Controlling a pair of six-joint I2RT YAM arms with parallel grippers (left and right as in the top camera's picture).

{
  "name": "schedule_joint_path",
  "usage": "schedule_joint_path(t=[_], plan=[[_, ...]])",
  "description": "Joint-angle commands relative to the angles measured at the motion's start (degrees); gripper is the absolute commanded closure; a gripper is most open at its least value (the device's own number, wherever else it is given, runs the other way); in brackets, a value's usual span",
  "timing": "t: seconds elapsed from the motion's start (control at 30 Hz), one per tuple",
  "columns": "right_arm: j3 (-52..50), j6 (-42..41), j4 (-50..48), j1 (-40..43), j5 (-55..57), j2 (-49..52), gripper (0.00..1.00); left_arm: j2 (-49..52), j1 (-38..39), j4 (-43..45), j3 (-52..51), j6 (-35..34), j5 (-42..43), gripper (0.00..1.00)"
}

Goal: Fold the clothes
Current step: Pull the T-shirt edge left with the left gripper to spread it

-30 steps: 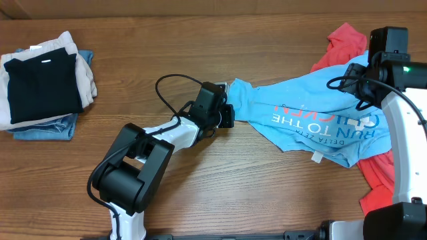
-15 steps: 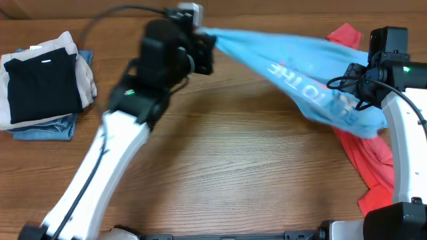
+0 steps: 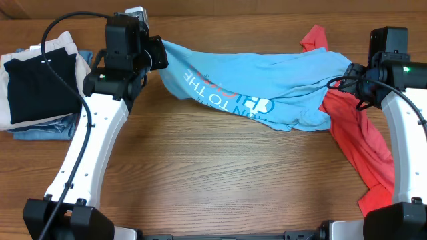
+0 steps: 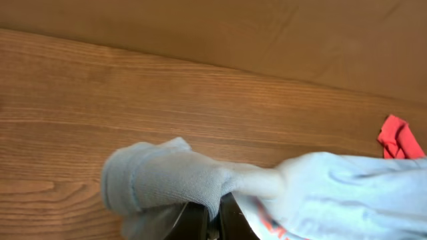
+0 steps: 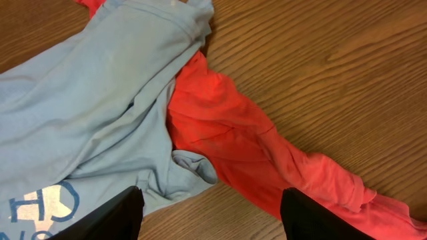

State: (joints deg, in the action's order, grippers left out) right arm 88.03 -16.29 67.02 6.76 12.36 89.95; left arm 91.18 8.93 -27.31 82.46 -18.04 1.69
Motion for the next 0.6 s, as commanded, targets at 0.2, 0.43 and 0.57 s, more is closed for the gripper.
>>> schedule_joint_path(t=[0.2,0.43,0.57], plan=[[1.3,0.0,-0.4,0.1,0.0,-1.4,0.30,-15.2,0.5,-9.2,1.0,2.8,0.6,0.96],[1.3,0.0,-0.5,0.1,0.0,-1.4,0.30,-25.0,0.5,-18.4,1.0,2.6,-2.1,0.96],[1.3,0.0,-0.5,0.1,0.0,-1.4,0.30,-25.3,0.5,-15.8,1.0,2.7,-10.4,0.96]])
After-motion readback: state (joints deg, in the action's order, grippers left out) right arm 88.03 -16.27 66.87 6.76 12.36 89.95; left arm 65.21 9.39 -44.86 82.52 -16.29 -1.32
